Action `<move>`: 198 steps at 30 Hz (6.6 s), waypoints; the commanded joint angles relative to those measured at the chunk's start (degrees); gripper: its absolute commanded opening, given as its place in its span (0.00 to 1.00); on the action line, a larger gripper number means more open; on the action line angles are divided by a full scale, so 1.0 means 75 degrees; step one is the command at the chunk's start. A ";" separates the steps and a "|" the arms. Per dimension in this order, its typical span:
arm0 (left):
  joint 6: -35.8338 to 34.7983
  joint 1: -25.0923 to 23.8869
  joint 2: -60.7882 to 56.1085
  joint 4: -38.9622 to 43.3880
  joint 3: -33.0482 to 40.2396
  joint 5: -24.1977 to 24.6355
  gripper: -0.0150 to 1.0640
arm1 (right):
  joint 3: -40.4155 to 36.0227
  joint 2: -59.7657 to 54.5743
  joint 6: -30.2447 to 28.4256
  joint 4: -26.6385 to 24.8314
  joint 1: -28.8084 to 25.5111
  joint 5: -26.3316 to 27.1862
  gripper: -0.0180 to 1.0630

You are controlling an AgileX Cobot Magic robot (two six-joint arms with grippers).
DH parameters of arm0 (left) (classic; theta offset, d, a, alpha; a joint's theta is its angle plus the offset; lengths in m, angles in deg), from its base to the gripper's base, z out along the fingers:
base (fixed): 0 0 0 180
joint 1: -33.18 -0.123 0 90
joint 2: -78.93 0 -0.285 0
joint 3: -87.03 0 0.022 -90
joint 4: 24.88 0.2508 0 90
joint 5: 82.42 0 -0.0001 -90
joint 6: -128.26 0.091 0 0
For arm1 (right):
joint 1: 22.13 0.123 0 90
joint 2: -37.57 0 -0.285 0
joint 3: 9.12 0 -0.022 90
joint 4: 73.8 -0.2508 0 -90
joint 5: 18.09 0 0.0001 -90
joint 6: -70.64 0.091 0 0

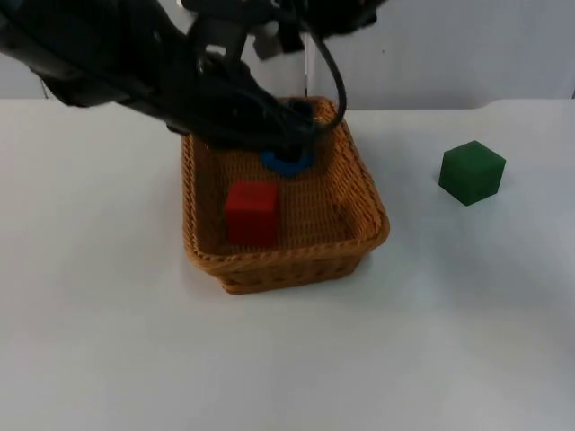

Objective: Pick up one cube with each hand and place exactly two cubes into the same basket, leaving the remaining cube outside.

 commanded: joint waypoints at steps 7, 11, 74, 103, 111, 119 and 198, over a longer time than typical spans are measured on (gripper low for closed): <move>0.0014 0.0010 -0.1187 0.0204 -0.0017 0.0471 0.82 | 0.0066 0.1166 -0.0038 0.0001 -0.0025 -0.0685 0.73; 0.0014 0.0010 -0.1749 0.0265 -0.0017 0.0760 0.82 | 0.0066 0.1498 -0.0038 0.0001 -0.0025 -0.1234 0.73; -0.0585 -0.0003 -0.7253 0.0778 0.2942 0.3201 0.82 | -0.6952 0.6986 -0.0400 -0.0417 0.0074 -0.0469 0.73; -0.0674 -0.0003 -1.0083 0.1459 0.2942 0.4977 0.82 | -1.2203 1.2083 -0.0351 -0.0433 0.0074 0.1144 0.73; -0.0727 -0.0003 -1.0449 0.1657 0.2942 0.5649 0.82 | -1.3144 1.3347 -0.0293 -0.0433 0.0074 0.1144 0.73; -0.0833 -0.0003 -1.1226 0.1744 0.3621 0.5634 0.82 | -1.3964 1.4547 0.0067 -0.0413 0.0074 0.1144 0.73; -0.3404 -0.0003 -1.5045 0.3302 0.5079 0.8439 0.99 | -1.4660 1.8971 0.2861 0.2210 0.0074 -0.2439 0.99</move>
